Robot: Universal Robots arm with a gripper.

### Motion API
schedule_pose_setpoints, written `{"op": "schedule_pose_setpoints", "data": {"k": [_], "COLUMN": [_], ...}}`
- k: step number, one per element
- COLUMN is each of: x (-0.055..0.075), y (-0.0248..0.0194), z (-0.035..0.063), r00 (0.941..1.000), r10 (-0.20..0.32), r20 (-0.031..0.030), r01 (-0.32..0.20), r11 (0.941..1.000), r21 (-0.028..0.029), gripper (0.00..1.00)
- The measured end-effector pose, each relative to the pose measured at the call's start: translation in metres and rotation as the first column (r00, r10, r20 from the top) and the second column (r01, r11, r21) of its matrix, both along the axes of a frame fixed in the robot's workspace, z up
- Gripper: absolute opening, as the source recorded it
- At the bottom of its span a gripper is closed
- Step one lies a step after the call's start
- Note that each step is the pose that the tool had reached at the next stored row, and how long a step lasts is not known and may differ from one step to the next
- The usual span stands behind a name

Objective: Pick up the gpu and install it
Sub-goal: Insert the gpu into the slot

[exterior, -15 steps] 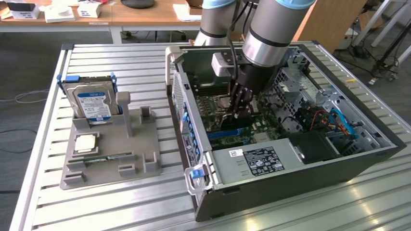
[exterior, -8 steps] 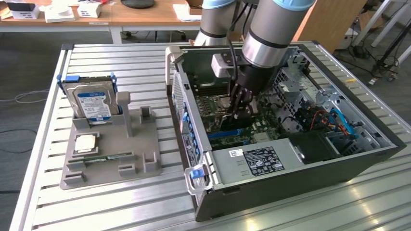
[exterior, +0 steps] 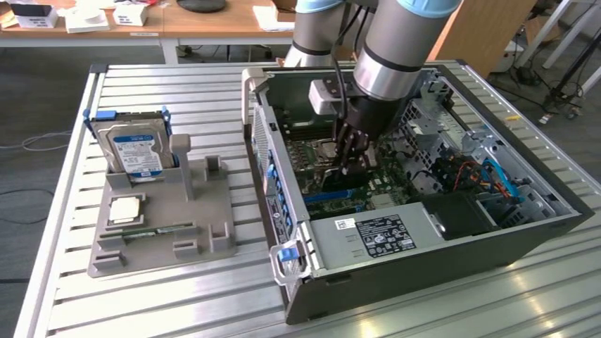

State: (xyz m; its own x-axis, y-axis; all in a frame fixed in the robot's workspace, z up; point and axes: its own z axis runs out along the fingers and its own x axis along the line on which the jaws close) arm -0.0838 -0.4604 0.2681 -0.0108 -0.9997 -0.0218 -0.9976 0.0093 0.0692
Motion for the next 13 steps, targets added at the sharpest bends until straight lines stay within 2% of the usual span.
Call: {"op": "schedule_pose_setpoints", "data": {"k": [13], "x": [-0.0003], "y": [0.0], "z": [-0.002], "r00": [1.0], "r10": [0.0], "r20": [-0.0002], "r01": [0.0], "r11": [1.0], "r21": [-0.0002], "gripper": [0.27]}}
